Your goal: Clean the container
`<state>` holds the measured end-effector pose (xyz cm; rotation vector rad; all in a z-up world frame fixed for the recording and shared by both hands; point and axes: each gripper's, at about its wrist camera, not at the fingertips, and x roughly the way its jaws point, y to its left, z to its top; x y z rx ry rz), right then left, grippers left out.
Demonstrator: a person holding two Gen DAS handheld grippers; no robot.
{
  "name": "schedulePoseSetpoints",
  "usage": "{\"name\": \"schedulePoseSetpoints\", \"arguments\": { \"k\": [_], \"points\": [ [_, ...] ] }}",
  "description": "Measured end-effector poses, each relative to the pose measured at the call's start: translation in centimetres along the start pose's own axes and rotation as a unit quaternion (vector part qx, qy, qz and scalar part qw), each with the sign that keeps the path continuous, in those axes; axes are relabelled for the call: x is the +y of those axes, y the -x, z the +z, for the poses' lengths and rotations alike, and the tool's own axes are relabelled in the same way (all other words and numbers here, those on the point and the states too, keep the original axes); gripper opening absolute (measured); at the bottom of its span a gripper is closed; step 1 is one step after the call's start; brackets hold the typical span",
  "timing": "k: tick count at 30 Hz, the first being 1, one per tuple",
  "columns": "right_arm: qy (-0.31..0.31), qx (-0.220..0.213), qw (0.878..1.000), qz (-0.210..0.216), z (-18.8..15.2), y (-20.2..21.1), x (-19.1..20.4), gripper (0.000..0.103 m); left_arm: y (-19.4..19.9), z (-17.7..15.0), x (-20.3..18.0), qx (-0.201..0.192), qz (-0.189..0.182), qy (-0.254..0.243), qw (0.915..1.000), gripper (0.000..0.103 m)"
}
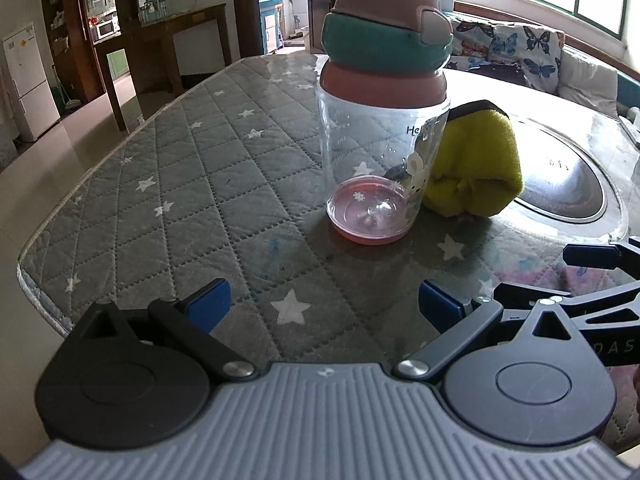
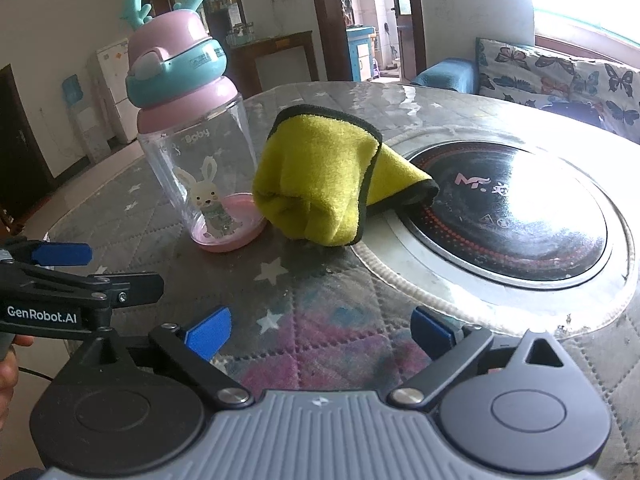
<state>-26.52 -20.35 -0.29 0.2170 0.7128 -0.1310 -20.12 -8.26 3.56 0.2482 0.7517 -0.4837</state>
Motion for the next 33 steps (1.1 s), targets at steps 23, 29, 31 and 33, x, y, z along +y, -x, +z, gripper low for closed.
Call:
{"name": "schedulePoseSetpoints", "arguments": {
  "k": [23, 29, 31, 33],
  "points": [
    [0.005, 0.005, 1.0, -0.004, -0.5, -0.1, 0.1, 0.103, -1.1, -0.5, 0.2, 0.018, 0.025, -0.019, 0.9993, 0.101],
    [0.008, 0.005, 1.0, -0.009, -0.6, 0.0, 0.1, 0.103, -1.4, -0.5, 0.7, 0.021, 0.039, -0.016, 0.9989, 0.101],
    [0.007, 0.005, 1.0, -0.009, -0.6, 0.0, 0.1, 0.103, -1.5, -0.5, 0.8, 0.021, 0.042, -0.015, 0.9988, 0.101],
    [0.008, 0.005, 1.0, -0.01, -0.6, 0.0, 0.0, 0.103, -1.6, -0.5, 1.0, 0.021, 0.047, -0.014, 0.9986, 0.101]
  ]
}}
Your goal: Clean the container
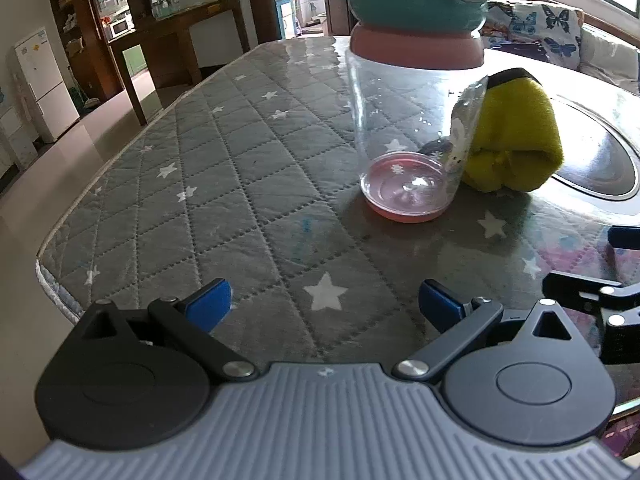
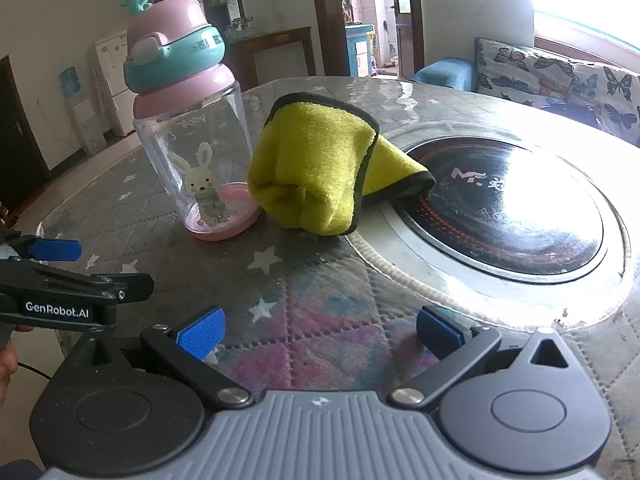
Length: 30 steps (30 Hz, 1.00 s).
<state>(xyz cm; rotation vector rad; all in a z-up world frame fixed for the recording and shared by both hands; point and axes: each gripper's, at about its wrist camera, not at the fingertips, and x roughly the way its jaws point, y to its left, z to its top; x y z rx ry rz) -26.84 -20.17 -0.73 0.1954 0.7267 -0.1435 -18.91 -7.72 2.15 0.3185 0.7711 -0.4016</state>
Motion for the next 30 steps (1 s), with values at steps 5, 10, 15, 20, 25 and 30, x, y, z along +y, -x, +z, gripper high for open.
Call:
{"name": "schedulePoseSetpoints", "arguments": {
  "k": [5, 10, 15, 20, 25, 30],
  "points": [
    [-0.001, -0.001, 1.0, -0.002, 0.0, 0.0, -0.1, 0.103, -0.3, 0.1, 0.4, 0.001, 0.009, 0.002, 1.0, 0.101],
    [0.0, 0.0, 1.0, -0.002, 0.1, 0.0, -0.1, 0.103, -0.6, 0.2, 0.5, 0.004, 0.013, 0.006, 0.9999, 0.101],
    [0.002, 0.0, 1.0, -0.003, 0.0, 0.1, 0.0, 0.103, -0.9, 0.1, 0.6, 0.006, 0.018, 0.009, 0.9998, 0.101],
    [0.003, 0.0, 1.0, -0.004, -0.1, 0.1, 0.0, 0.103, -1.1, -0.1, 0.6, 0.008, 0.02, 0.012, 0.9997, 0.101],
    [0.005, 0.0, 1.0, -0.004, -0.2, 0.2, 0.0, 0.103, -1.1, -0.1, 0.6, 0.007, 0.023, 0.014, 0.9996, 0.101],
    [0.007, 0.0, 1.0, -0.007, -0.3, 0.4, -0.1, 0.103, -1.1, -0.1, 0.7, 0.007, 0.027, 0.019, 0.9994, 0.101]
  ]
}}
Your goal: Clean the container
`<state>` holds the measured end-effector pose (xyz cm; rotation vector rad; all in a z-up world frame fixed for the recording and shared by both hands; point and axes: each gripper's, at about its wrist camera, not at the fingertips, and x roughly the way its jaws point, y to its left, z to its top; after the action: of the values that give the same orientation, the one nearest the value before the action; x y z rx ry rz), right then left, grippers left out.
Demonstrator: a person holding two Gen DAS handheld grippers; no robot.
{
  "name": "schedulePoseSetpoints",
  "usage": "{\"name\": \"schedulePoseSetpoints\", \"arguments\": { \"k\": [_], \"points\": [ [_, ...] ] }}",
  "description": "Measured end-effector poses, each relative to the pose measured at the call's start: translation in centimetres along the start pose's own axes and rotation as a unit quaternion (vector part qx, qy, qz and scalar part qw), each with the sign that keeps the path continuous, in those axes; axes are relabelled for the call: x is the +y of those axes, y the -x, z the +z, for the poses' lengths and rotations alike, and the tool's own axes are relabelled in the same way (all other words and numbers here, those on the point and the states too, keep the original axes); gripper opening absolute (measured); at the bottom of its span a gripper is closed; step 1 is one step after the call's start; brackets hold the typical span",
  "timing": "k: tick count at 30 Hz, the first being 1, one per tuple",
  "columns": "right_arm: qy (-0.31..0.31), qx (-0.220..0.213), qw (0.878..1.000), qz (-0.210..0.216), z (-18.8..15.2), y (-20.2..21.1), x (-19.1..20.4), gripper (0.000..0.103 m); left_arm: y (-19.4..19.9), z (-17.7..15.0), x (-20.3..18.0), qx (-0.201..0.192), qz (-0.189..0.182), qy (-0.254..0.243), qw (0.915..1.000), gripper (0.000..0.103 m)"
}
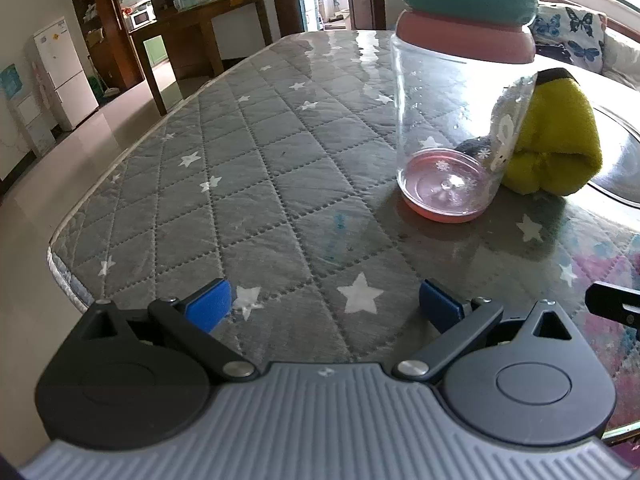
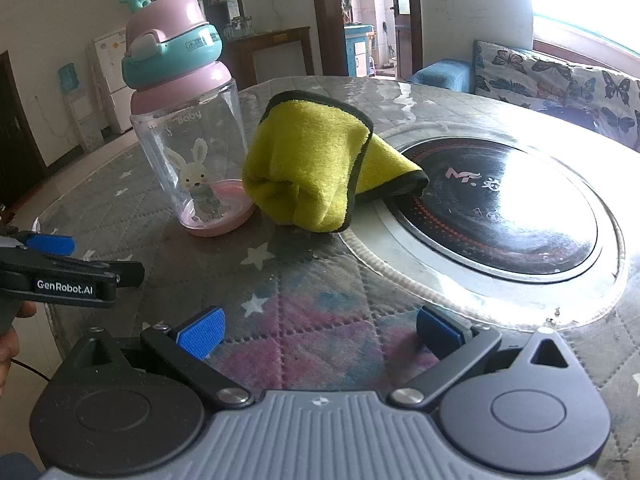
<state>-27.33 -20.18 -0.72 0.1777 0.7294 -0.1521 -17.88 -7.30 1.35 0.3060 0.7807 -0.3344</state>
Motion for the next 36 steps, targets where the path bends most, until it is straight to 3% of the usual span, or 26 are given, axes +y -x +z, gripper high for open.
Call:
{"name": "schedulePoseSetpoints", "arguments": {
  "k": [23, 36],
  "points": [
    [-0.006, 0.0, 0.999, -0.033, -0.3, 0.6, -2.5, 0.103, -1.1, 0.9, 2.9, -0.013, 0.049, 0.022, 0.9985, 0.101],
    [-0.009, 0.0, 0.999, -0.042, -0.5, 0.9, -3.6, 0.103, -1.4, 1.2, 4.0, -0.011, 0.056, 0.043, 0.9974, 0.101]
  ]
}}
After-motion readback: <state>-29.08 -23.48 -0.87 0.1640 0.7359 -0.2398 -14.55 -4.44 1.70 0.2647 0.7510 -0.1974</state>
